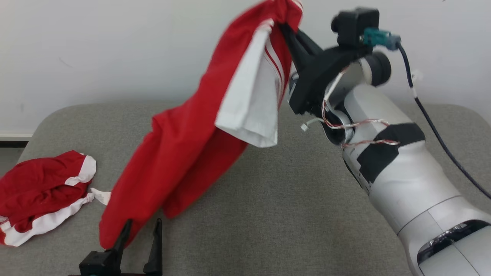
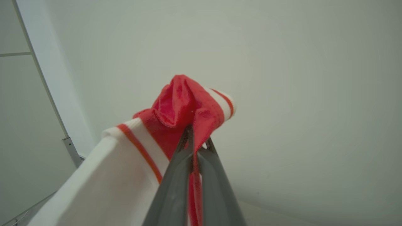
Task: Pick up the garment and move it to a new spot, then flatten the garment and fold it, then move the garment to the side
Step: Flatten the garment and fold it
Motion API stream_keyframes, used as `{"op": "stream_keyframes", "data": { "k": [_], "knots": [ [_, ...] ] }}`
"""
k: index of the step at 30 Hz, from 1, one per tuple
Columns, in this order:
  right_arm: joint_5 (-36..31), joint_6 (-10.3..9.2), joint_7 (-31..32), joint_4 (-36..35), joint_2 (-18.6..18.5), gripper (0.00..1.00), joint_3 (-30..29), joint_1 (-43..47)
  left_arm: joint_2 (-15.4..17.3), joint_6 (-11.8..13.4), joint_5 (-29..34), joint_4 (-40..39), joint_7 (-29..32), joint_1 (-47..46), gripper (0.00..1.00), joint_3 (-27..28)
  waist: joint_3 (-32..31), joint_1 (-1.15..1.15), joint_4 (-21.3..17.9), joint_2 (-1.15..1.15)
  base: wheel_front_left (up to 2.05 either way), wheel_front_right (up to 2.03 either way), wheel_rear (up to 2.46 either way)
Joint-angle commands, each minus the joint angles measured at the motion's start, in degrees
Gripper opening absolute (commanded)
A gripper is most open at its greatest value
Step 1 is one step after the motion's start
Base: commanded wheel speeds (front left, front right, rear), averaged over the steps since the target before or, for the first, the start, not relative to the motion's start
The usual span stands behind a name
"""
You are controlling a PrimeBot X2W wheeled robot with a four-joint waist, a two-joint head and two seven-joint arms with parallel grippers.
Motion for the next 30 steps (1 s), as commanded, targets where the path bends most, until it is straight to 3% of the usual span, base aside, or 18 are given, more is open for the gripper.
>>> {"op": "stream_keyframes", "data": {
  "k": [1,7,15,16,17,18,25,30],
  "knots": [
    [-0.6,-0.12,-0.6,2.0,-0.2,0.00,-0.7,1.7,0.2,-0.3,-0.1,-0.2,-0.3,0.4,1.00,0.1,0.6,0.01,-0.8,0.00,0.00,0.00,0.00],
    [-3.3,-0.12,-4.8,17.6,-1.1,0.00,-6.7,7.7,0.0,-0.7,0.3,-0.3,-0.2,-0.1,1.00,-0.3,2.1,0.01,-1.9,0.00,0.00,0.00,0.00],
    [-9.6,-0.12,-6.0,20.1,-9.1,0.00,-14.2,17.2,-0.1,-1.2,0.7,-0.2,-0.2,-0.9,1.00,-0.5,3.1,0.01,-2.7,0.00,0.00,0.00,0.00],
    [-10.8,-0.12,-5.8,20.0,-9.5,0.20,-15.1,18.0,-0.1,-1.3,0.8,-0.1,-0.2,-0.9,1.00,-0.5,3.0,0.01,-2.8,0.00,0.00,0.00,0.00],
    [-12.3,-0.12,-5.5,20.0,-10.3,0.50,-15.9,18.9,-0.1,-1.2,0.8,0.0,-0.2,-0.7,1.00,-0.6,2.9,0.01,-2.9,0.00,0.00,0.00,0.00],
    [-13.6,-0.12,-5.0,20.1,-11.0,1.00,-16.8,19.9,-0.1,-1.3,0.9,0.1,-0.2,-0.6,1.00,-0.6,2.7,0.01,-2.9,0.00,0.00,0.00,0.00],
    [-23.0,-0.12,-4.0,20.1,-13.8,1.00,-23.6,23.7,-0.4,-1.5,1.0,0.5,-0.3,0.3,1.00,-0.7,1.4,0.01,-3.4,0.00,0.00,0.00,0.00],
    [-28.5,-0.12,-7.0,20.1,-12.7,1.00,-28.9,24.8,-0.5,-1.3,0.8,0.5,-0.3,1.2,1.00,-0.3,0.4,0.01,-4.0,0.00,0.00,0.00,0.00]
  ]
}}
